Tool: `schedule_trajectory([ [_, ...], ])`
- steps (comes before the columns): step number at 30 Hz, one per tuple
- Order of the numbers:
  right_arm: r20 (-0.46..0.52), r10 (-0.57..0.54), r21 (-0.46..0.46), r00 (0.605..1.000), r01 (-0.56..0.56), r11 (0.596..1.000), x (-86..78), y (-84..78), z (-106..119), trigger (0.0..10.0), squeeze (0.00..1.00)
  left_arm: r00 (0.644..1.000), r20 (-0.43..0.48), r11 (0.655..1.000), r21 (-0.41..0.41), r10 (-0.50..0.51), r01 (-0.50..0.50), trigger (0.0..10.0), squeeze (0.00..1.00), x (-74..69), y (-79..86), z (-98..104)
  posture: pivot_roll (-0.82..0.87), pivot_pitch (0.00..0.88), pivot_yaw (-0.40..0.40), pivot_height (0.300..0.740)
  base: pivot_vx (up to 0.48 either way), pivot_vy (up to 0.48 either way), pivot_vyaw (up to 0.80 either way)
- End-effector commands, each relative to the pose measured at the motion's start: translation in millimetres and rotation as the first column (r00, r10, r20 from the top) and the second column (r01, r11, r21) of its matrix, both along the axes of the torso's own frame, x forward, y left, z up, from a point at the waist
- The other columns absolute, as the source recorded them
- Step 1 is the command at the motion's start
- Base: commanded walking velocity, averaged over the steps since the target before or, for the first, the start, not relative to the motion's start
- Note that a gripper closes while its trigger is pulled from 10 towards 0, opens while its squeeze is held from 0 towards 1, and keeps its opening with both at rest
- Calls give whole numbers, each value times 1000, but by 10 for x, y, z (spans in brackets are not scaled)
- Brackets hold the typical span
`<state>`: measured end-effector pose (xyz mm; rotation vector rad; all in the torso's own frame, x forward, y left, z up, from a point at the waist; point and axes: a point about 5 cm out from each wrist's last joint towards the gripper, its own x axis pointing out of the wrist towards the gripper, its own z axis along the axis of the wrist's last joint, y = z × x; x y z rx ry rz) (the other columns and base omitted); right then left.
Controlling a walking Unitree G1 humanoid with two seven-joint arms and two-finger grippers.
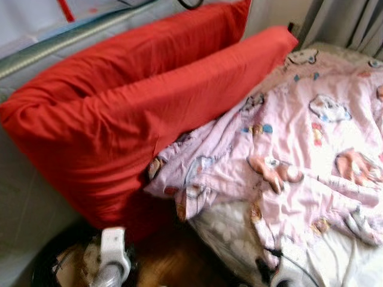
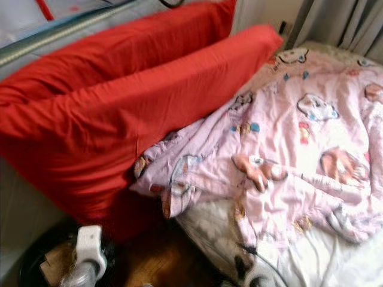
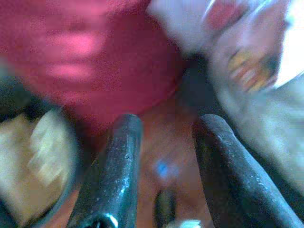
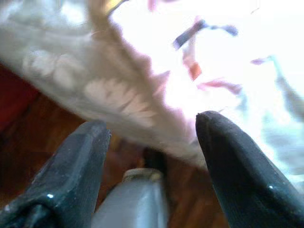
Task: Clean up the room
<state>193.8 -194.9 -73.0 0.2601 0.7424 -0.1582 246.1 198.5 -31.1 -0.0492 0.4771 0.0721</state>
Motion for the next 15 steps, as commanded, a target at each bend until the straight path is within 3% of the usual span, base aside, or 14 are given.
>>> schedule_trajectory([
  [1, 124, 36, -22, 992, -33, 999, 261, 19, 173, 10000, 0, 998, 57, 1000, -6, 16, -16, 10000, 0, -4, 72, 50, 74, 150, -19, 740, 0, 0, 0],
  [3, 240, 59, -51, 969, -48, 998, 518, 9, 377, 10000, 0, 992, 127, 1000, 2, 11, -12, 10000, 0, 61, 88, 147, 74, 143, -21, 740, 0, 0, 0],
  [5, 329, 76, -75, 941, -54, 996, 658, -31, 525, 10000, 0, 979, 204, 1000, 10, 7, -9, 10000, 0, 119, 105, 256, 75, 138, -24, 740, 0, 0, 0],
  [9, 419, 68, -91, 906, -32, 995, 766, -71, 671, 10000, 0, 963, 270, 1000, 16, -3, -1, 10000, 0, 136, 100, 340, 69, 125, -27, 740, 0, 0, 0],
  [12, 495, 198, -136, 846, -150, 979, 830, 65, 787, 10000, 0, 946, 323, 999, 40, -2, -11, 10000, 0, 96, 109, 399, 59, 115, -33, 740, 0, 0, 0],
  [15, 537, 242, -151, 808, -190, 970, 814, 144, 831, 10000, 0, 937, 349, 999, 51, -26, 9, 10000, 0, 47, 104, 432, 52, 108, -34, 740, 0, 0, 0],
])
